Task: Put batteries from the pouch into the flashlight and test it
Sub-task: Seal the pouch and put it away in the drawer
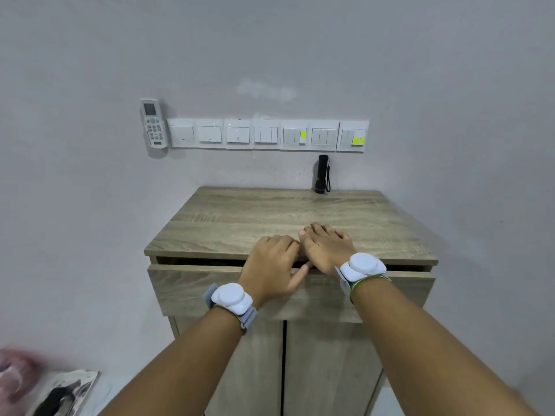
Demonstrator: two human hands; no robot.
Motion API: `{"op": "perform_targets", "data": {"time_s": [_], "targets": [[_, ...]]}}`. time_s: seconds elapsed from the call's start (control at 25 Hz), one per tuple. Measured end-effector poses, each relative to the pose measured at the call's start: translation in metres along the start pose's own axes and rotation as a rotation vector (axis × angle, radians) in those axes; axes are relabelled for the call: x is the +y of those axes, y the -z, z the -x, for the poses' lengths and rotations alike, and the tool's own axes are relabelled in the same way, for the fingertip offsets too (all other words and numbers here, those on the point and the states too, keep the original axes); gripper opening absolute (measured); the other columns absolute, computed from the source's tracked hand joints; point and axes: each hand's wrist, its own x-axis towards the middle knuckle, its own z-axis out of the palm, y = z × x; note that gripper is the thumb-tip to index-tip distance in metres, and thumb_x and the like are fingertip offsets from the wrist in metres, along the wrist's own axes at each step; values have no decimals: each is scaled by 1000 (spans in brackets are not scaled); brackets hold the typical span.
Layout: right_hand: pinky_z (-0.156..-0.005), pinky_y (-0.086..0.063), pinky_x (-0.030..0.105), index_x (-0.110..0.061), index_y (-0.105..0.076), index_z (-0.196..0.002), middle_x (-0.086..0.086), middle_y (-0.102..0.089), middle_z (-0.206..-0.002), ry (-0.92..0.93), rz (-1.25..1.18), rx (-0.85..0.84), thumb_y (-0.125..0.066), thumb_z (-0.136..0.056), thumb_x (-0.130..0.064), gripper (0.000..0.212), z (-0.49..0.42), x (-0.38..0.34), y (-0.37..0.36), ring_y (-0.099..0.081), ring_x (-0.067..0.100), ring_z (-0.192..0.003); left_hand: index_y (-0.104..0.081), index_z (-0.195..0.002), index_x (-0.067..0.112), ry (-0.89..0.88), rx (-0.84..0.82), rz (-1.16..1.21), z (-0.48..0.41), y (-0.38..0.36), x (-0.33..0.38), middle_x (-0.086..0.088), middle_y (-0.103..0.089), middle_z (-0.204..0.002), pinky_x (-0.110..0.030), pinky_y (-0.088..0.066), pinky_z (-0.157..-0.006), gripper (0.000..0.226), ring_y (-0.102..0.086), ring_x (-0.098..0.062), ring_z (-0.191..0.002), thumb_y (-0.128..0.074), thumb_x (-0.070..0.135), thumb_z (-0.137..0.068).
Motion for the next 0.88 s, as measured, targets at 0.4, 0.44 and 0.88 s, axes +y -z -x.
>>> {"op": "perform_targets", "data": {"time_s": [0.4,0.44,0.88], "targets": [[-121,-17,43,-26,-36,-152,-5,-29,-165,10,61,103,-12,-103,-54,62,5,-1,-9,-21,18,-153,-64,-93,10,5,-36,38,1,-2,-11,-6,-61,-88,-41,-44,-69,30,-59,-29,-79,-66,24,-66],[-120,-17,43,-26,-37,-152,-5,-30,-165,14,76,104,-12,-103,-53,61,7,-1,-9,-22,18,-152,-64,-94,11,27,-35,37,1,-3,-9,-6,-61,-87,-40,-44,-69,30,-58,-29,-78,-65,22,-67],[-97,-46,38,-21,-67,-115,0,-68,-121,192,-123,47,-44,-98,-40,35,40,-6,24,-60,26,-121,-67,-133,31,425,-121,485,32,22,12,15,-63,-141,-34,-37,-119,43,-54,-6,-136,-67,27,-90]]}}
